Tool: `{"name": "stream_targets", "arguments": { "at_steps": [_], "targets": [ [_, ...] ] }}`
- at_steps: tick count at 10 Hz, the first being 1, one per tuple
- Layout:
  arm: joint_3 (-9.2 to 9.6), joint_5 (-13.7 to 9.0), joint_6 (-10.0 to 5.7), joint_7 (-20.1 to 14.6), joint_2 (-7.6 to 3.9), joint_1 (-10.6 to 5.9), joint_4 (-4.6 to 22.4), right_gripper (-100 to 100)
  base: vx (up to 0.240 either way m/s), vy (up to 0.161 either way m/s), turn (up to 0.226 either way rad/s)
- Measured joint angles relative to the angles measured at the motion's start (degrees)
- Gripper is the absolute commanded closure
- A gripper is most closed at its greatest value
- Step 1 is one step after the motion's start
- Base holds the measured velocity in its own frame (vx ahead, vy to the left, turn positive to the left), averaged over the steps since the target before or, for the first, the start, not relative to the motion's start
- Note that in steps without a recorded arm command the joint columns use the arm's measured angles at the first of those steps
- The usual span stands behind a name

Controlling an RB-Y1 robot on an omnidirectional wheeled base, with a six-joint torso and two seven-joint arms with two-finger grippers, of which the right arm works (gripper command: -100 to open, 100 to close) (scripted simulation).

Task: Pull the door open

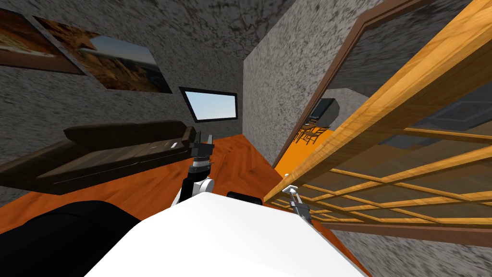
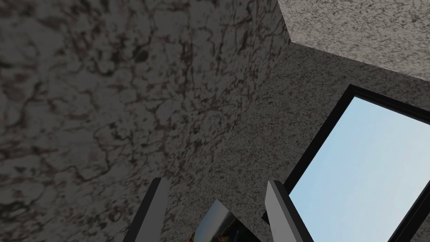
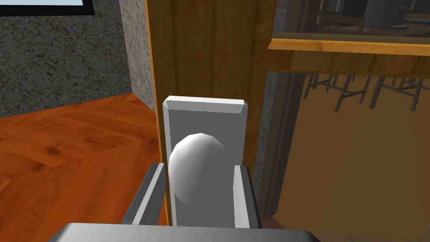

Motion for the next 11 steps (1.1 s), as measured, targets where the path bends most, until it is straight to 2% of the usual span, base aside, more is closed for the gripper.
{"name": "stream_targets", "arguments": {
  "at_steps": [2, 4, 6, 7, 9, 11],
  "targets": [
    [0.80, 0.32, -0.92, -0.78, -0.50, 0.25, 0.59, 100, -0.151, -0.038, 0.071],
    [1.10, 0.43, -1.13, -1.05, -0.61, 0.30, 0.91, 100, -0.175, -0.051, 0.158],
    [1.52, 0.64, -2.00, -1.59, -0.66, 0.00, 1.74, 100, -0.188, -0.048, 0.123],
    [1.80, 0.77, -2.62, -1.97, -0.68, -0.10, 2.47, -100, -0.204, 0.041, -0.121],
    [1.64, 0.38, -3.51, -2.08, -0.70, 0.68, 2.81, -100, -0.202, 0.086, -0.134],
    [1.47, 0.08, -3.65, -1.84, -0.90, 1.47, 2.10, -100, 0.006, 0.023, 0.028]
  ]
}}
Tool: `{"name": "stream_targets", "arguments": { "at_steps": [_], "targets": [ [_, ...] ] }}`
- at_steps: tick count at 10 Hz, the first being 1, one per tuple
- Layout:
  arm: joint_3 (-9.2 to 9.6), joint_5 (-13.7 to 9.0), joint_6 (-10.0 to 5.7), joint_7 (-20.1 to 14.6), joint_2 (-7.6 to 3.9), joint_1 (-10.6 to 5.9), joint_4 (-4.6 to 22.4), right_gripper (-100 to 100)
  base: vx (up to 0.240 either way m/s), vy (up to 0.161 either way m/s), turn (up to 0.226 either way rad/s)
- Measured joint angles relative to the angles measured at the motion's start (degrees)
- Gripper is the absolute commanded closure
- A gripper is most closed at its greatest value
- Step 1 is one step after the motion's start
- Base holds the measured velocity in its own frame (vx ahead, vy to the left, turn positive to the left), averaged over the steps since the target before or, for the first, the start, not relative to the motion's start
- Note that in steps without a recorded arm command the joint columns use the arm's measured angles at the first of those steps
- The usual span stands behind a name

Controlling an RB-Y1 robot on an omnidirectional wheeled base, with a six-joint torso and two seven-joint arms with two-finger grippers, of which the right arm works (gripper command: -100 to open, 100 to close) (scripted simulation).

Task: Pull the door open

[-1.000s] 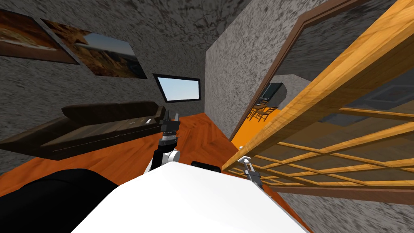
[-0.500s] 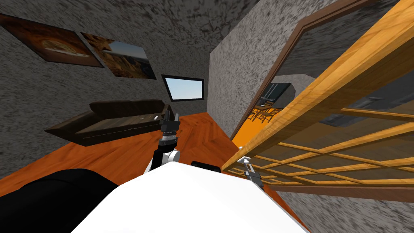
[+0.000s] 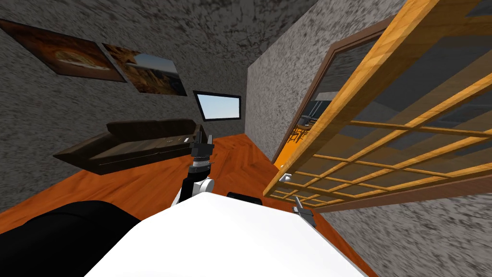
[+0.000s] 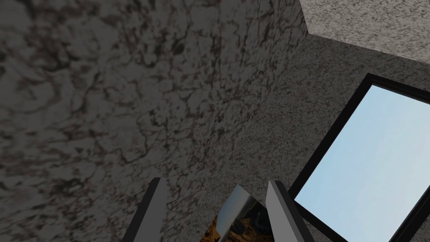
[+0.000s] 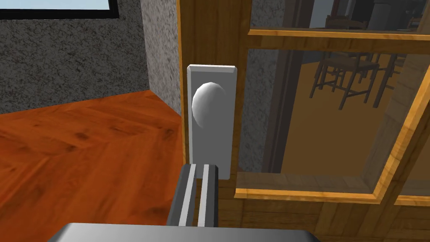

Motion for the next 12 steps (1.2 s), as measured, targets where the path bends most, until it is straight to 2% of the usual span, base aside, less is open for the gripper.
{"name": "stream_targets", "arguments": {
  "at_steps": [3, 4, 5, 10, 12],
  "targets": [
    [-0.91, -0.28, 1.53, 0.57, 0.68, -1.28, -0.11, -100, 0.242, -0.034, 0.052],
    [-1.16, -0.29, 1.76, 0.53, 1.12, -2.11, 0.72, -100, 0.103, -0.026, 0.023],
    [-1.20, -0.29, 1.78, 0.50, 1.16, -2.25, 0.82, 100, -0.003, 0.002, -0.014],
    [-1.00, -0.23, 2.12, 0.55, 1.22, -2.05, 0.84, 100, -0.021, 0.006, 0.001],
    [-0.87, -0.13, 2.03, 0.35, 1.05, -2.14, 1.06, 100, -0.130, -0.044, 0.133]
  ]
}}
